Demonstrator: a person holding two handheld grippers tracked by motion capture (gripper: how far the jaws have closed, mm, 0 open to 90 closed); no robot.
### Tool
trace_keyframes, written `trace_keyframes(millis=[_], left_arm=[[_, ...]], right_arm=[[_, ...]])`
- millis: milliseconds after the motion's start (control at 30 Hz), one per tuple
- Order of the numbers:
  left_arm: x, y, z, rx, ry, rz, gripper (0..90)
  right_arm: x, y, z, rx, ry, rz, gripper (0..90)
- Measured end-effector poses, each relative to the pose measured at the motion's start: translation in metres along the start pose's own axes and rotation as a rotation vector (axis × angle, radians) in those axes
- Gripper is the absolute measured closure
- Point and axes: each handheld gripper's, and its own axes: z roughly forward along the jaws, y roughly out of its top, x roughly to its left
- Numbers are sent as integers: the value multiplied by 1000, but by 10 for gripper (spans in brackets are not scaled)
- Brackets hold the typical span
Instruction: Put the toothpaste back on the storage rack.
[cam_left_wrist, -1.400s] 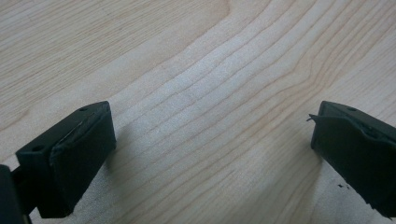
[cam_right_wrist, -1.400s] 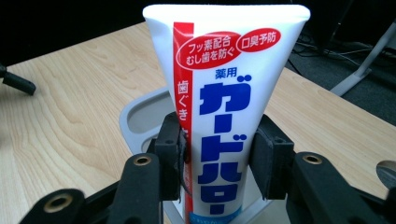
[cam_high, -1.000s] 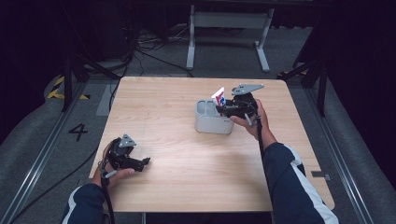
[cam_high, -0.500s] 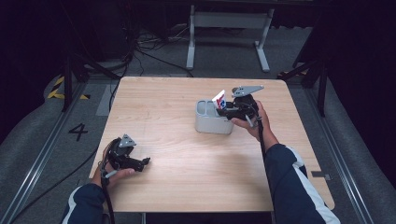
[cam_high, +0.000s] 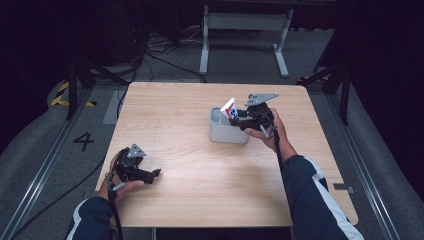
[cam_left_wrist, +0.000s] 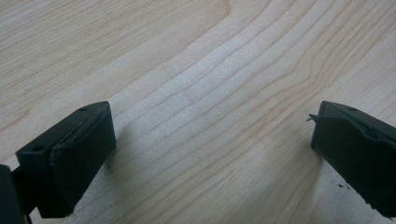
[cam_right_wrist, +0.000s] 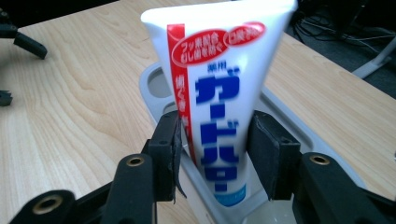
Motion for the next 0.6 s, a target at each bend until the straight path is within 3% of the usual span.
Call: trace_keyframes(millis=[167, 600], left_arm=[[0, 0, 0, 2, -2, 0, 2], [0, 0, 0, 2, -6, -4, 2]], right_arm=[[0, 0, 0, -11, -3, 5, 602], [-5, -3, -10, -11, -33, 23, 565]])
